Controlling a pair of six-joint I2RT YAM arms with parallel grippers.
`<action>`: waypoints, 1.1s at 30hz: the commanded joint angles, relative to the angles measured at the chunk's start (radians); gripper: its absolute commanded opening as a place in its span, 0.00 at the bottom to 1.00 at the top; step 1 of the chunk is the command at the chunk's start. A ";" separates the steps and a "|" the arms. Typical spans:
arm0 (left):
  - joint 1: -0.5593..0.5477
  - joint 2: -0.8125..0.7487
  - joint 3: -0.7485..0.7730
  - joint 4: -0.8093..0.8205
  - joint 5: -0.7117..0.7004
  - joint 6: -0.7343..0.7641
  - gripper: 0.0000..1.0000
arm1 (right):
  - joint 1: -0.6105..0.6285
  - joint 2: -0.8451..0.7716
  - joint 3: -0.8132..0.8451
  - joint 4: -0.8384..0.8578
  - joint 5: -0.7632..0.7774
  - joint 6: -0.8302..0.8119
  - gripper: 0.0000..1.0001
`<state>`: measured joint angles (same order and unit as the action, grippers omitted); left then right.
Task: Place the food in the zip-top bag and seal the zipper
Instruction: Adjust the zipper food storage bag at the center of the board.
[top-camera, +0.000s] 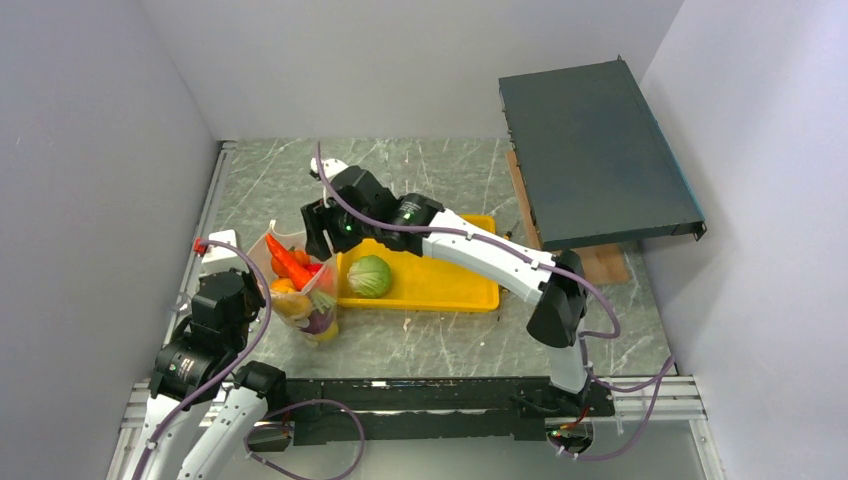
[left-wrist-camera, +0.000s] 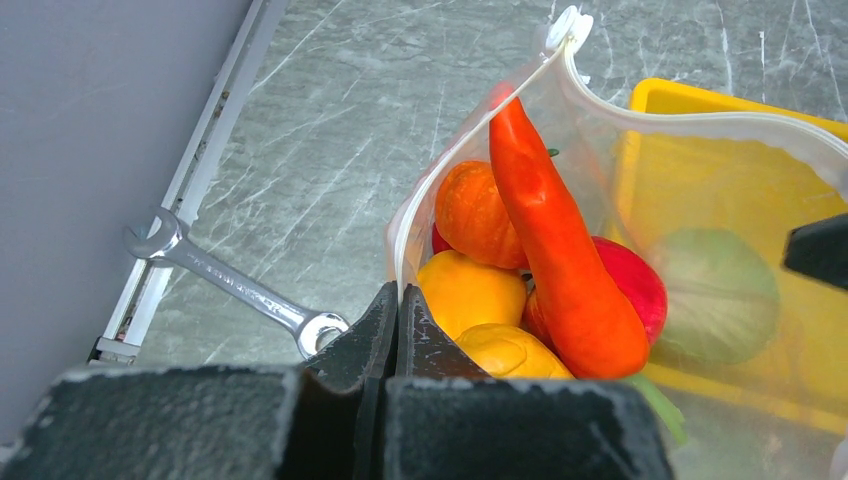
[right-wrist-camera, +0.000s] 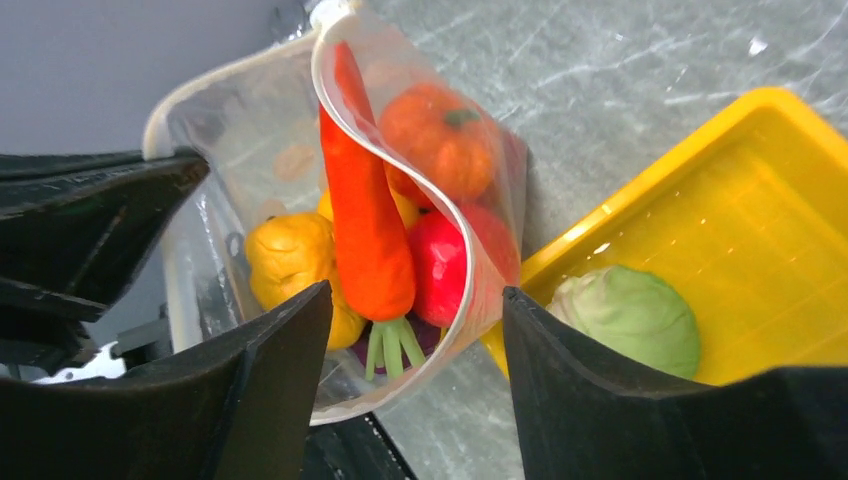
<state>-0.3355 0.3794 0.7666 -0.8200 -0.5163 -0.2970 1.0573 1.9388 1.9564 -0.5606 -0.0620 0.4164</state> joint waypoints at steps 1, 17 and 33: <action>-0.002 -0.008 0.003 0.040 0.010 0.013 0.00 | 0.010 0.000 -0.021 0.044 0.016 0.022 0.56; -0.002 0.185 0.340 -0.199 0.493 0.013 0.00 | 0.077 -0.351 -0.447 0.385 -0.170 0.270 0.00; -0.002 0.320 0.367 -0.069 1.188 -0.004 0.00 | 0.320 -0.556 -0.736 0.722 0.019 0.230 0.00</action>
<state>-0.3355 0.6529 1.1805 -1.0393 0.4446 -0.2600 1.3354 1.4609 1.2629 0.0063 -0.1677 0.6903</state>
